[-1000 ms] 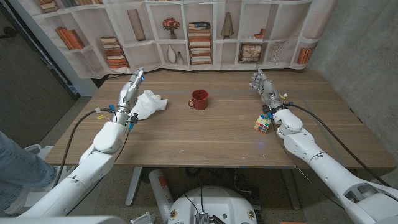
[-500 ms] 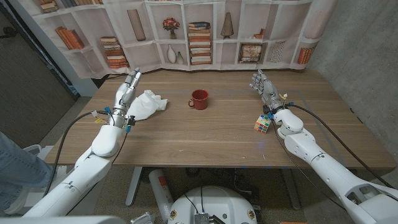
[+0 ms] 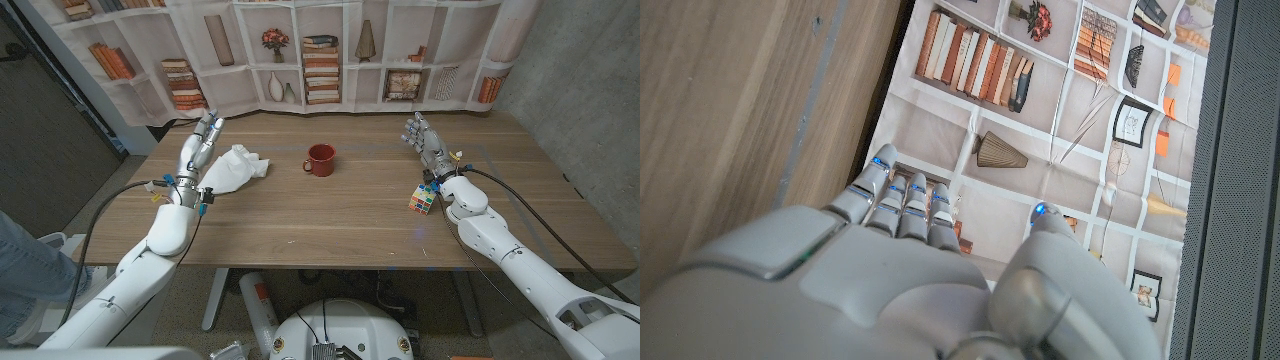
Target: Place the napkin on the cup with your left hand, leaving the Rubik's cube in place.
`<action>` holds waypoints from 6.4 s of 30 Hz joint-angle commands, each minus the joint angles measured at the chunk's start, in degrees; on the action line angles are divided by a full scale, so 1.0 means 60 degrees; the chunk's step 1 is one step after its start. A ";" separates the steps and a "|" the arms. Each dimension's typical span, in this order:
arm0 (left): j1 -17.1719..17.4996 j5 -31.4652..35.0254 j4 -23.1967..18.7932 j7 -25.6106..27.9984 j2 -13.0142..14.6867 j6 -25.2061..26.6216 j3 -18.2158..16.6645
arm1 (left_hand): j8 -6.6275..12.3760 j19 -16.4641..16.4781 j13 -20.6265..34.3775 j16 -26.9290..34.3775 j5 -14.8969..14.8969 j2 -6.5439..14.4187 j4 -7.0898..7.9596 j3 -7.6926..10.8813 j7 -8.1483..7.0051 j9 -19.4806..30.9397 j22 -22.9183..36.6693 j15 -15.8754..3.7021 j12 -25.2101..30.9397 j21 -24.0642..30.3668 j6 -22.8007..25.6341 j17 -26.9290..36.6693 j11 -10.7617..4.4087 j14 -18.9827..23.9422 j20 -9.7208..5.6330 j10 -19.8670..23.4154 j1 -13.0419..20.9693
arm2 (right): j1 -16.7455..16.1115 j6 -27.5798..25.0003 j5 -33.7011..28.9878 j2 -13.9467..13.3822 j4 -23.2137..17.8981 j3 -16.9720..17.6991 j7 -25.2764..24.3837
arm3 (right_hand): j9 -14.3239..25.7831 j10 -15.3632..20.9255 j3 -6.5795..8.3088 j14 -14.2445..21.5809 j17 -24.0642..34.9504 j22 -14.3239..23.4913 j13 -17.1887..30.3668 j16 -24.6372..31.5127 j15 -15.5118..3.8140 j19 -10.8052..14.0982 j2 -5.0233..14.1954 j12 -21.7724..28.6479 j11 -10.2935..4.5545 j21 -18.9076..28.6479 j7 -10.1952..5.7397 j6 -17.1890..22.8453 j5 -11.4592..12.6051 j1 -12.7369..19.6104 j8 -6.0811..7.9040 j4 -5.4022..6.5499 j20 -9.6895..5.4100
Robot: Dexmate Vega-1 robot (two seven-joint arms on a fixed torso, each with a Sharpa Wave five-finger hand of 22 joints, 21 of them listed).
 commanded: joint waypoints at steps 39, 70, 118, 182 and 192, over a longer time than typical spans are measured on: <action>0.0369 0.3206 -0.0955 0.2463 0.0301 0.2168 -0.0093 | 0.0037 0.0149 0.0030 0.0021 0.0317 0.0504 -0.0100 0.0220 -0.0217 0.0035 0.0041 -0.0179 0.0006 0.0016 0.0554 0.0020 -0.0268 0.0354 -0.0254 0.0397 0.0395 | 0.0247 0.0200 -0.0020 0.0198 0.0404 -0.0098 0.0199 | 0.0041 0.0135 -0.0012 0.0088 0.0051 0.0061 0.0056 0.0029 0.0016 0.0163 0.0110 -0.0008 0.0043 -0.0192 0.0013 0.0146 -0.0032 0.0038 0.0027 -0.0083 -0.0180; 0.0944 0.4168 -0.1978 0.3158 0.0841 0.3642 -0.0358 | 0.0025 0.0221 0.0032 -0.0003 0.0428 0.0532 -0.0161 0.0219 -0.0246 0.0035 0.0042 -0.0247 -0.0035 -0.0014 0.0779 0.0017 -0.0306 0.0504 -0.0233 0.0558 0.0507 | 0.0189 0.0152 0.0021 0.0186 0.0291 -0.0066 0.0139 | 0.0042 0.0148 -0.0037 0.0092 0.0051 0.0065 0.0056 0.0021 0.0014 0.0210 0.0125 -0.0017 0.0046 -0.0307 0.0015 0.0163 -0.0042 0.0033 0.0023 -0.0112 -0.0172; 0.1200 0.4706 -0.3685 0.2211 0.1781 0.7165 -0.0225 | -0.0112 0.0018 0.0037 -0.0131 0.0591 0.0453 -0.0451 0.0255 -0.0277 0.0039 0.0037 -0.0181 -0.0210 -0.0186 0.0808 0.0013 -0.0324 0.0427 -0.0022 0.0484 0.0934 | 0.0107 0.0214 0.0049 0.0110 0.0244 -0.0037 0.0233 | 0.0042 0.0147 -0.0070 0.0095 0.0053 0.0073 0.0056 0.0013 0.0010 0.0274 0.0172 -0.0034 0.0005 -0.0509 0.0022 0.0217 -0.0056 0.0026 0.0025 -0.0157 -0.0163; -0.0220 0.4432 -0.3578 0.0833 0.2749 0.9255 0.1176 | -0.0259 -0.0171 0.0047 -0.0229 0.0645 0.0305 -0.0698 0.0210 -0.0348 0.0051 0.0044 -0.0198 -0.0362 -0.0287 0.0737 0.0024 -0.0354 0.0088 0.0156 0.0252 0.1273 | 0.0055 0.0206 -0.0009 0.0174 0.0245 -0.0045 0.0050 | 0.0042 0.0171 -0.0112 0.0149 0.0053 0.0082 0.0057 0.0017 0.0023 0.0360 0.0228 -0.0042 0.0017 -0.0748 0.0023 0.0219 -0.0075 0.0011 0.0013 -0.0210 -0.0139; -0.0574 0.4243 -0.3393 0.0706 0.2800 0.9276 0.1495 | -0.0338 -0.0230 0.0050 -0.0231 0.0650 0.0232 -0.0770 0.0179 -0.0439 0.0054 0.0044 -0.0084 -0.0398 -0.0306 0.0579 0.0025 -0.0341 -0.0011 0.0323 0.0137 0.1360 | 0.0144 0.0220 -0.0023 0.0215 0.0354 -0.0063 0.0070 | 0.0042 0.0168 -0.0119 0.0145 0.0053 0.0083 0.0057 0.0012 0.0034 0.0373 0.0239 -0.0046 0.0011 -0.0793 0.0006 0.0218 -0.0079 0.0010 0.0011 -0.0220 -0.0131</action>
